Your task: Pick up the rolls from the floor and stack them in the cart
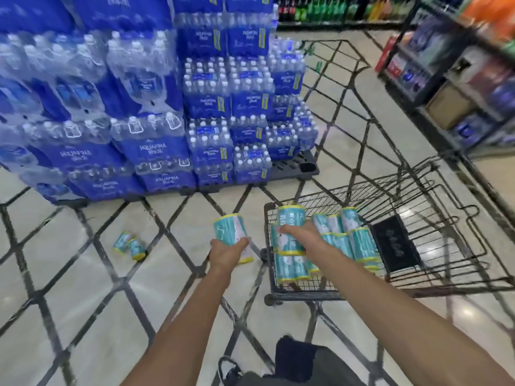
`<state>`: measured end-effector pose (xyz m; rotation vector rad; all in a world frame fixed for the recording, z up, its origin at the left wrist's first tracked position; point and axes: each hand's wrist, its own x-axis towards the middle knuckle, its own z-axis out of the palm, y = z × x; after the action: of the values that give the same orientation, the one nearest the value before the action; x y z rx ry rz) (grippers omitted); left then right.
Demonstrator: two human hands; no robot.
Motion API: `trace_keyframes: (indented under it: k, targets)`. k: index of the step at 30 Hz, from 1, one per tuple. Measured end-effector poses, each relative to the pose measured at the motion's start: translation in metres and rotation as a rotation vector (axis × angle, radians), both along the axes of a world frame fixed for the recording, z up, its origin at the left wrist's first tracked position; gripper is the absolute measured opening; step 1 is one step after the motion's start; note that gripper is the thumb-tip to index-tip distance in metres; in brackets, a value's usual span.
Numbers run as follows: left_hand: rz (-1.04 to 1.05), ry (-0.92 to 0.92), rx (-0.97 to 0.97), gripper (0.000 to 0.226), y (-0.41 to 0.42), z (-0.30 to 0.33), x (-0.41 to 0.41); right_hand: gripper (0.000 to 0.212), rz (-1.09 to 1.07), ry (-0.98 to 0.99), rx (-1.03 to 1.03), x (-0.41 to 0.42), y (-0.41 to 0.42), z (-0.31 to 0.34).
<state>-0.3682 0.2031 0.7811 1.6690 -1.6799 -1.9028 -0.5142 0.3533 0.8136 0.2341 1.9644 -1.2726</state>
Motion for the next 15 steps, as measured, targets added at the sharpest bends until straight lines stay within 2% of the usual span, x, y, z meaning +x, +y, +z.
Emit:
trace_keyframes:
  k: [2,6,11,14,15]
  targets:
    - [-0.048,0.002,-0.005,0.053,0.032,0.0,-0.024,0.112,-0.037,-0.004,-0.015,-0.014,0.038,0.0]
    - [-0.127,-0.048,0.0,0.092,0.094,-0.022,-0.08,0.117,-0.112,-0.041,-0.001,-0.057,0.113,-0.026]
    - [-0.141,-0.106,0.012,0.086,0.174,-0.035,-0.149,0.118,-0.129,-0.073,0.025,-0.117,0.193,-0.055]
    - [-0.149,-0.152,0.057,0.08,0.205,-0.052,-0.182,0.145,-0.093,-0.122,-0.003,-0.161,0.241,-0.116]
    - [-0.144,-0.169,0.057,0.085,0.209,-0.06,-0.188,0.148,-0.093,-0.13,-0.002,-0.173,0.254,-0.144]
